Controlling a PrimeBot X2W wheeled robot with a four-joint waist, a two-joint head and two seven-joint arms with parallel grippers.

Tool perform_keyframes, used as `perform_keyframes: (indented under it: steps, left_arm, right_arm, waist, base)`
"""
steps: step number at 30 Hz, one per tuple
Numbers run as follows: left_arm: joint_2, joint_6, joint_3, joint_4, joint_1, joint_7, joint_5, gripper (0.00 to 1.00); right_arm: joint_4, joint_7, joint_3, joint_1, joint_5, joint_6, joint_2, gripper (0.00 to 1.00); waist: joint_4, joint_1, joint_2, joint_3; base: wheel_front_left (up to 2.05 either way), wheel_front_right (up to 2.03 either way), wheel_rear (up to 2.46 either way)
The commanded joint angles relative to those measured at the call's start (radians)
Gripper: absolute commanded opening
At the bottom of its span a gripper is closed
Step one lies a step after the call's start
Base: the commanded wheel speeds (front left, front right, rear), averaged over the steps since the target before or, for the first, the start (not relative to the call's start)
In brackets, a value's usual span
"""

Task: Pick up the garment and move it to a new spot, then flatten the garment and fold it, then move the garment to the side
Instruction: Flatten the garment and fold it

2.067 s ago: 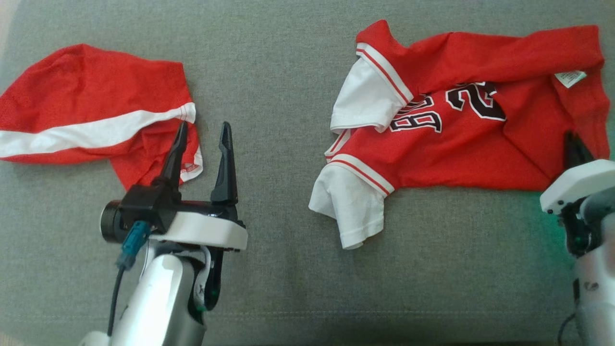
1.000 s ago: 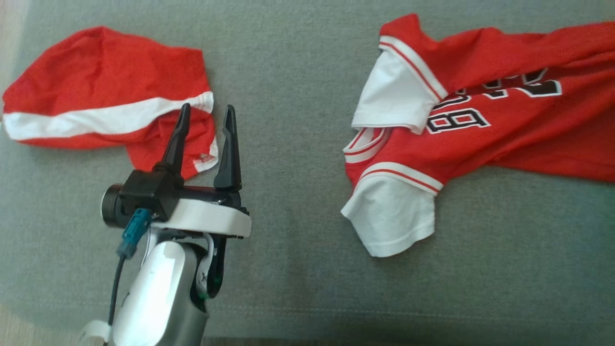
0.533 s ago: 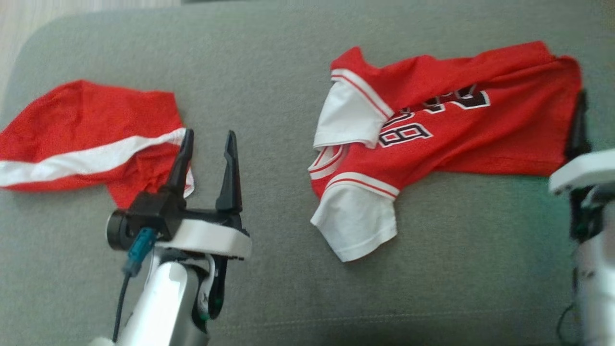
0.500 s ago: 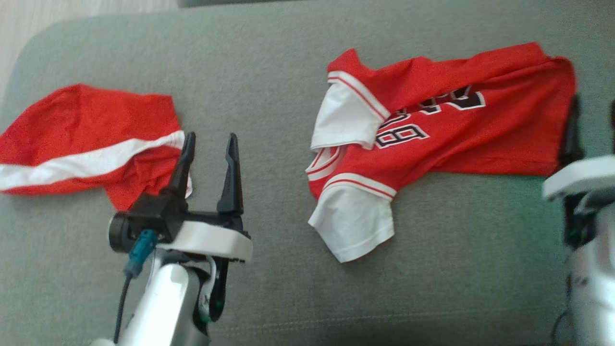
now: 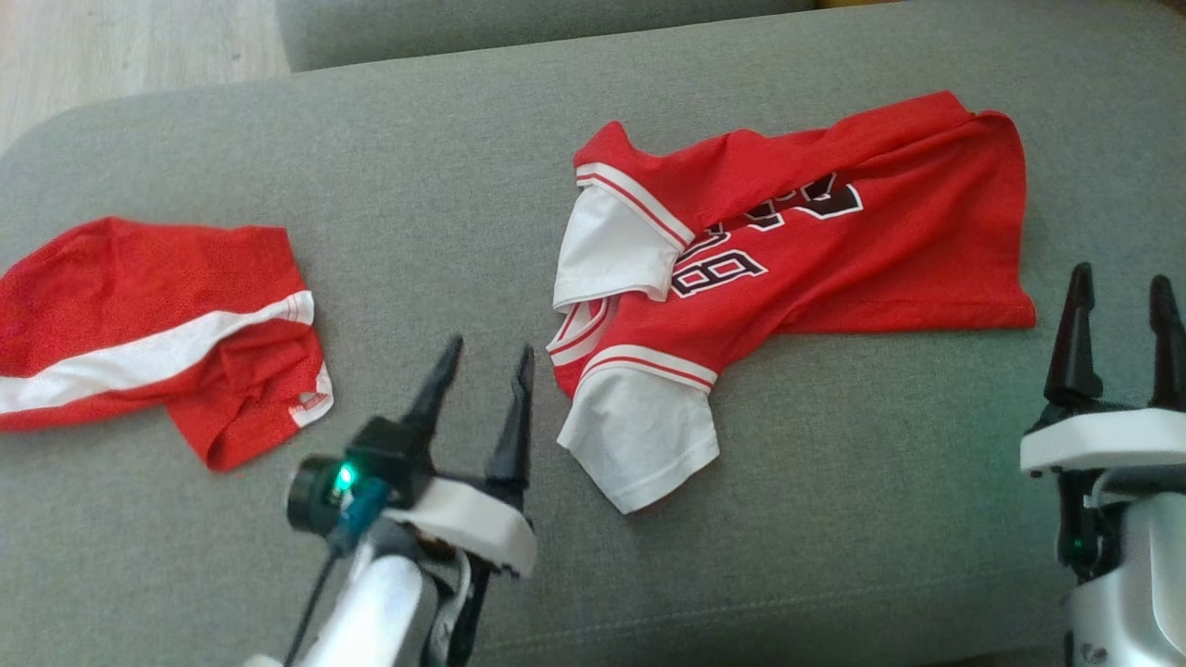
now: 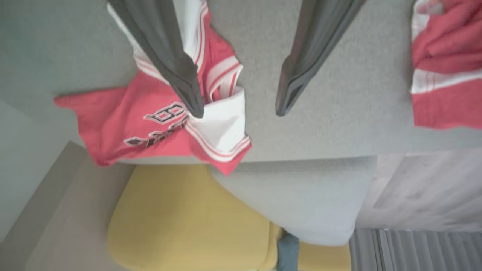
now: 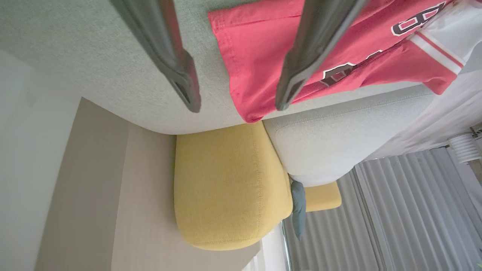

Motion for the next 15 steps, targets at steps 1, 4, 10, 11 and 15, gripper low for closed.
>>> perform_keyframes:
  steps: [1, 4, 10, 11, 15]
  left_arm:
    - [0.008, -0.005, 0.015, -0.004, -0.035, -0.005, -0.004, 1.0]
    - [0.008, -0.02, -0.008, 0.044, -0.034, -0.005, -0.039, 1.0]
    - [0.008, -0.062, -0.051, 0.13, -0.005, 0.013, -0.096, 1.0]
    - [0.008, -0.079, -0.066, 0.142, -0.001, 0.026, -0.102, 1.0]
    - [0.008, -0.133, -0.114, 0.176, 0.004, 0.087, -0.127, 1.0]
  right_arm:
    - [-0.048, 0.007, 0.024, -0.021, 0.006, 0.007, -0.001, 1.0]
    - [-0.067, 0.02, 0.021, -0.013, 0.006, 0.007, 0.001, 1.0]
    - [-0.078, 0.03, 0.018, 0.002, 0.006, 0.007, 0.003, 1.0]
    - [-0.079, 0.031, 0.016, 0.004, 0.006, 0.007, 0.003, 1.0]
    - [-0.076, 0.034, 0.02, 0.004, 0.006, 0.007, 0.004, 1.0]
  waist:
    - [-0.003, 0.0001, -0.0001, 0.002]
    - [-0.004, 0.0001, -0.0001, 0.004]
    - [0.003, 0.0001, -0.0001, -0.001]
    - [0.005, 0.0001, -0.0001, -0.002]
    - [0.008, 0.0001, -0.0001, -0.007]
  base:
    - [0.0, 0.0, 0.0]
    - [0.0, 0.0, 0.0]
    - [0.0, 0.0, 0.0]
    - [0.0, 0.0, 0.0]
    - [0.0, 0.0, 0.0]
